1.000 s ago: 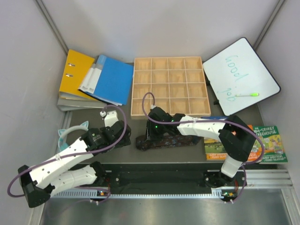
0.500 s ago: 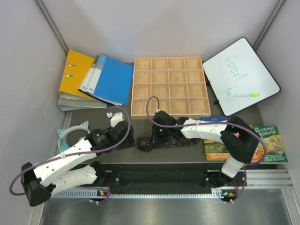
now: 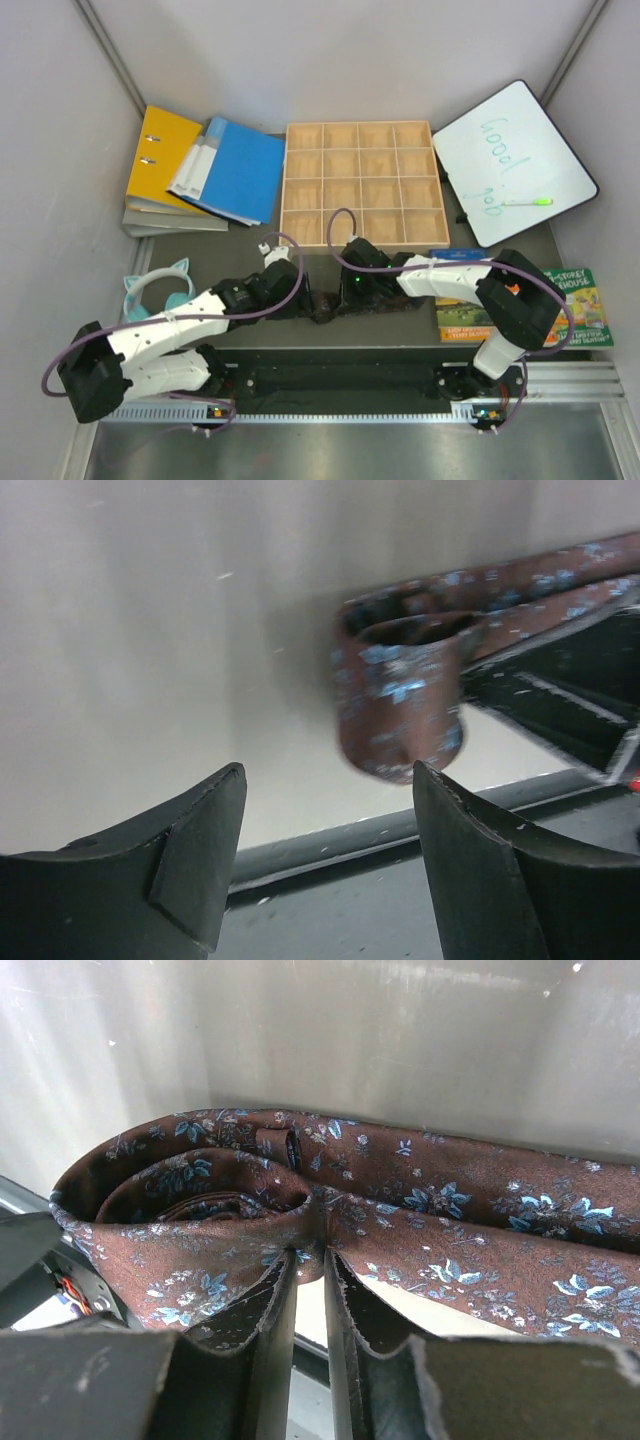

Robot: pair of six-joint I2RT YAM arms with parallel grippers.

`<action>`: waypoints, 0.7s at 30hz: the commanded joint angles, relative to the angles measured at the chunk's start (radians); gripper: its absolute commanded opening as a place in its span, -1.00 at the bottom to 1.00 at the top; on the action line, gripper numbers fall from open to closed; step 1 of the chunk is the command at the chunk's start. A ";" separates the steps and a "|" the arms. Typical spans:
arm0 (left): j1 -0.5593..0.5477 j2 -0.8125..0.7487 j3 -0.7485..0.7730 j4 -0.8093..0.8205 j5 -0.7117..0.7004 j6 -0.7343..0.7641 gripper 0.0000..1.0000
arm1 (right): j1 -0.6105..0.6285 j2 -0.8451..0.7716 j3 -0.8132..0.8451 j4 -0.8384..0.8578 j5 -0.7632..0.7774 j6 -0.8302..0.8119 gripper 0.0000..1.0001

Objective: Roll the ties
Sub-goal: Roll the tie at the center of the board.

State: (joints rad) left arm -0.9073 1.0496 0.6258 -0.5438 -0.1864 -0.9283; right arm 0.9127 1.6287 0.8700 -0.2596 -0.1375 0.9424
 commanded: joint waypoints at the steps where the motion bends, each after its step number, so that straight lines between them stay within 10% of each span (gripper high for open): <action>1: 0.002 0.029 -0.018 0.191 0.059 0.025 0.44 | -0.012 -0.029 -0.017 0.034 0.009 -0.019 -0.64; 9: 0.002 0.127 -0.047 0.292 0.073 0.011 0.25 | -0.031 -0.047 -0.026 0.037 0.001 -0.025 -0.64; 21: 0.002 0.234 0.032 0.194 0.061 -0.014 -0.66 | -0.038 -0.076 -0.008 0.033 -0.024 -0.031 -0.30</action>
State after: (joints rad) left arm -0.9028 1.2636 0.6044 -0.2855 -0.0982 -0.9356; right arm 0.8852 1.6096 0.8436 -0.2508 -0.1482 0.9276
